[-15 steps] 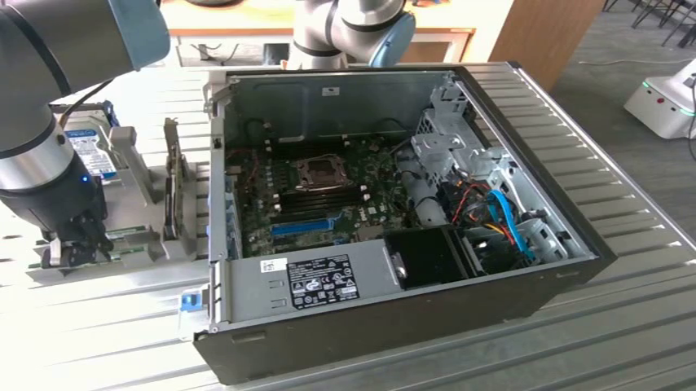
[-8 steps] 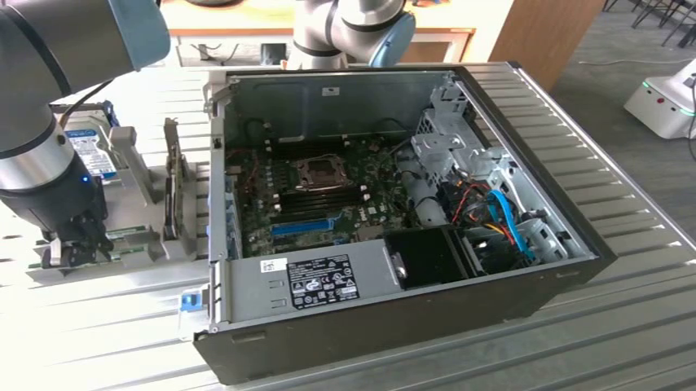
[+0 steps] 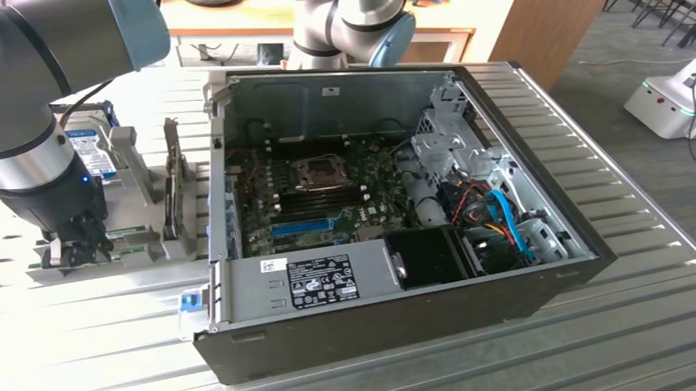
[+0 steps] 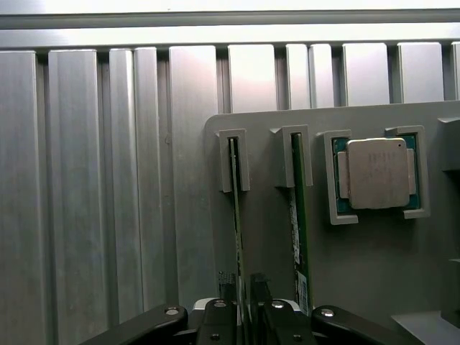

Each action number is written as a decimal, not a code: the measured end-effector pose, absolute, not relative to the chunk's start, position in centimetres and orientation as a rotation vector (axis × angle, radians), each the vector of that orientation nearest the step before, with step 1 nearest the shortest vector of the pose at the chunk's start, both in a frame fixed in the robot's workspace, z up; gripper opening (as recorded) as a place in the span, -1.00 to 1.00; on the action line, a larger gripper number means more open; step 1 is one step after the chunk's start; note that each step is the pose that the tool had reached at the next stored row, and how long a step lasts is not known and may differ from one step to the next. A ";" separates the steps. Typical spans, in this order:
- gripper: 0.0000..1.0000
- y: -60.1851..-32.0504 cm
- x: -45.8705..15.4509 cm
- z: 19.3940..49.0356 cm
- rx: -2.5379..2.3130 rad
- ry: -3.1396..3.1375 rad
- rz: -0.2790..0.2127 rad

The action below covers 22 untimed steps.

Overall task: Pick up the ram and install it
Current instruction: 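Pick up the ram and move it above insertion slot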

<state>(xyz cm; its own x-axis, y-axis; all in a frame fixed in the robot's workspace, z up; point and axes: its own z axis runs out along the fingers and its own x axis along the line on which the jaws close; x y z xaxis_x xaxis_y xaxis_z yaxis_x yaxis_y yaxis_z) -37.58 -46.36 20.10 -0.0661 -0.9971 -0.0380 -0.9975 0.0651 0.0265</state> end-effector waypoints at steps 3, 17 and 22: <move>-0.71 -46.4 -37.6 20.1 -2.140 2.285 0.071; -0.76 -46.4 -37.6 20.1 -2.140 2.286 0.071; -0.76 -46.4 -37.6 20.1 -2.140 2.285 0.071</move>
